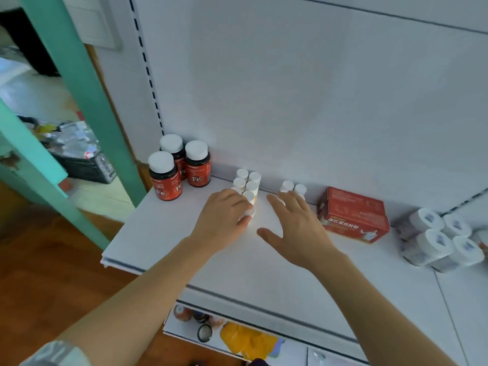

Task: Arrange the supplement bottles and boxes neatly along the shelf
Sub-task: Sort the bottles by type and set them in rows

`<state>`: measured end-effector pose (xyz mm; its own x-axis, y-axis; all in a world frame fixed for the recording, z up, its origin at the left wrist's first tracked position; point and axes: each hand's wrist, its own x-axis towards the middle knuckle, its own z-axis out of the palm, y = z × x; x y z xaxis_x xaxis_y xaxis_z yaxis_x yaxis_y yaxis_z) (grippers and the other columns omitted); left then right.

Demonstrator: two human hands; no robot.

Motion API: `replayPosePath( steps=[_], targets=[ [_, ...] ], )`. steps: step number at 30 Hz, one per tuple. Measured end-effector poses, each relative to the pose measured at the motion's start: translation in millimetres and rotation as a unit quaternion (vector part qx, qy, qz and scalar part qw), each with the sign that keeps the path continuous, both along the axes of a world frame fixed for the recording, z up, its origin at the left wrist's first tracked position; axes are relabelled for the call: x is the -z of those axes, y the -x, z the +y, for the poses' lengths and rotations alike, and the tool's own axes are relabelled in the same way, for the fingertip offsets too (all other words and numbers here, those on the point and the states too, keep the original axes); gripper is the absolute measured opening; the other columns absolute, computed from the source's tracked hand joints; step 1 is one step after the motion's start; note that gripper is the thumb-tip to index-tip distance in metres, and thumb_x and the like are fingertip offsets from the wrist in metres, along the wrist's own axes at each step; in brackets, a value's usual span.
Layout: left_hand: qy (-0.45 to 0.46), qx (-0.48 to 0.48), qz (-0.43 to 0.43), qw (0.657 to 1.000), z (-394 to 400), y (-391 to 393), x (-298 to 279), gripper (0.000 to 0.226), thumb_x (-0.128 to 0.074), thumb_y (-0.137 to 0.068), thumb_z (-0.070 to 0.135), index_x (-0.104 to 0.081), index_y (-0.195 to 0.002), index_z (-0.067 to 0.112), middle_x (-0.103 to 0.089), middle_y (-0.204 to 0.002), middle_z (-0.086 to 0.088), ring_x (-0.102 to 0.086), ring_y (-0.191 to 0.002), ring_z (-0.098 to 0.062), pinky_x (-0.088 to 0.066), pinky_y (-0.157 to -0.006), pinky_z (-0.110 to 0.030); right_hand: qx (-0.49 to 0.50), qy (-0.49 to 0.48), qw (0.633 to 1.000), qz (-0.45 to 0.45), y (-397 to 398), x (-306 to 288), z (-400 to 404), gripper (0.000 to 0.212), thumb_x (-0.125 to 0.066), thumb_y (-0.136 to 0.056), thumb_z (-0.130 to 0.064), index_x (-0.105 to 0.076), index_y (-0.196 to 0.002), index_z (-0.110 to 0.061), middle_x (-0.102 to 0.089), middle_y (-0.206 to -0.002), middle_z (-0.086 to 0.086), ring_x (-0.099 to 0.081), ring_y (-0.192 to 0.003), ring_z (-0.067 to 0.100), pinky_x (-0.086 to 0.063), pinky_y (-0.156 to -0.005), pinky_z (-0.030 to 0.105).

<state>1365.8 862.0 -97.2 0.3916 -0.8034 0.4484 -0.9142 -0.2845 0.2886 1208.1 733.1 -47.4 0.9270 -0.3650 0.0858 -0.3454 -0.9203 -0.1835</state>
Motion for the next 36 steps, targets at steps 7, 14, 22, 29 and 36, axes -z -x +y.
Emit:
replayPosePath(
  steps=[7, 14, 22, 29, 36],
  targets=[
    [0.024, 0.024, -0.021, 0.999, 5, -8, 8, 0.013, -0.071, -0.074, 0.019, -0.072, -0.087, 0.021, -0.067, -0.094, 0.008, -0.057, -0.096, -0.020, -0.045, -0.081, -0.036, 0.050, 0.006, 0.999, 0.015, 9, 4, 14, 0.076, -0.053, -0.090, -0.059, -0.033, -0.150, -0.019, -0.037, -0.150, 0.005, -0.026, -0.143, 0.027, -0.034, -0.114, 0.042],
    [0.005, 0.025, -0.016, 1.000, 7, -13, 6, 0.012, -0.067, -0.076, 0.020, -0.070, -0.088, 0.022, -0.066, -0.094, 0.008, -0.058, -0.097, -0.021, -0.043, -0.083, -0.034, 0.048, 0.048, 0.997, 0.036, -2, -2, 17, 0.072, -0.052, -0.091, -0.058, -0.032, -0.149, -0.019, -0.032, -0.154, 0.008, -0.016, -0.148, 0.028, -0.027, -0.116, 0.042],
    [-0.018, 0.015, -0.003, 1.000, 6, -12, 0, 0.019, -0.073, -0.075, 0.020, -0.067, -0.093, 0.020, -0.064, -0.102, 0.003, -0.057, -0.102, -0.024, -0.047, -0.084, -0.039, 0.059, 0.064, 0.995, 0.052, -5, -3, 17, 0.074, -0.050, -0.093, -0.057, -0.028, -0.151, -0.018, -0.021, -0.160, 0.011, -0.009, -0.150, 0.031, -0.017, -0.119, 0.042],
    [0.009, 0.016, -0.015, 1.000, -4, 4, -17, 0.034, -0.059, -0.087, 0.034, -0.065, -0.114, 0.015, -0.061, -0.120, -0.002, -0.053, -0.116, -0.024, -0.043, -0.095, -0.039, 0.098, 0.058, 0.992, 0.049, 13, -5, 22, 0.074, -0.045, -0.094, -0.058, -0.024, -0.153, -0.018, -0.019, -0.162, 0.012, -0.012, -0.150, 0.032, -0.016, -0.122, 0.045],
    [0.007, 0.103, -0.001, 0.995, -46, 69, -37, 0.042, -0.051, -0.092, 0.039, -0.061, -0.121, 0.012, -0.058, -0.126, -0.004, -0.047, -0.127, -0.028, -0.043, -0.100, -0.045, 0.202, 0.058, 0.977, 0.045, 80, -11, 19, 0.076, -0.042, -0.095, -0.058, -0.019, -0.155, -0.016, -0.012, -0.163, 0.015, -0.008, -0.151, 0.032, -0.016, -0.122, 0.047]
  ],
)
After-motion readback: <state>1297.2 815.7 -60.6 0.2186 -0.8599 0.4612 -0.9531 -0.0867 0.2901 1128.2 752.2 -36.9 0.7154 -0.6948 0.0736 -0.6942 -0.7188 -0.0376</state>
